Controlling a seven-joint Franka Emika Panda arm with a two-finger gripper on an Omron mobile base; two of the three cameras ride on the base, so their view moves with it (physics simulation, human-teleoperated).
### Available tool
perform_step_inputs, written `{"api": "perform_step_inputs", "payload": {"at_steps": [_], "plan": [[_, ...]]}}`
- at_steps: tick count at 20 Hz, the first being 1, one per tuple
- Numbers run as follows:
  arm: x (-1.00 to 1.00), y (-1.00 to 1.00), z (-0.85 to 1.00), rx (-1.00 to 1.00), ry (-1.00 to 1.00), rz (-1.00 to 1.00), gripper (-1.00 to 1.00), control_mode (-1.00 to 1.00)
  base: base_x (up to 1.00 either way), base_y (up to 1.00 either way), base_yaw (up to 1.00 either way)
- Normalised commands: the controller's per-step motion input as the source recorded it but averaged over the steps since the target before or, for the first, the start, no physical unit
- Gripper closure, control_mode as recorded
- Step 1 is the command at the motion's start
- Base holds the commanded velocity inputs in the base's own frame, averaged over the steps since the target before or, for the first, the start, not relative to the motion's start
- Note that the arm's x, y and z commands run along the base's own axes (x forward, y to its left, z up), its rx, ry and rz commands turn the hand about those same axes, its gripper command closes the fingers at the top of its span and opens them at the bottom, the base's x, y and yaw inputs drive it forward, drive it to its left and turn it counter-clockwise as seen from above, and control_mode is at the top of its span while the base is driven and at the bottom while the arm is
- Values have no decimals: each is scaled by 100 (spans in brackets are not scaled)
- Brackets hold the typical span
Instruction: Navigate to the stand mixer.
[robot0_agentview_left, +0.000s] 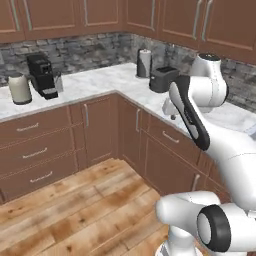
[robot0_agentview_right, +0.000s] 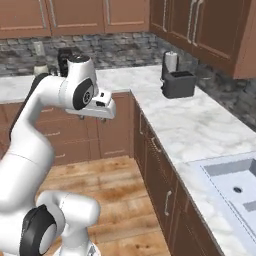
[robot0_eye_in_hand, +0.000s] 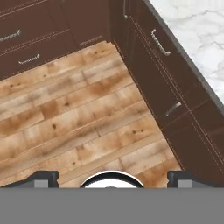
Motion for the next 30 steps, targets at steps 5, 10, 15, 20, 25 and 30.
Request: {"api": "perform_step_inputs", "payload": {"at_steps": [5,10,15,20,25,30], "plan": [[0,0,0,0,0,0,-100,100,-1,5,78],[0,0,0,0,0,0,-100,100,0,0,78],[0,0,0,0,0,0,-100,100,2,1,81],[0,0,0,0,0,0,-100,100,1,20,84],[0,0,0,0,0,0,-100,100,0,34,83],[0,0,0,0,0,0,-100,100,1,41,78]]}}
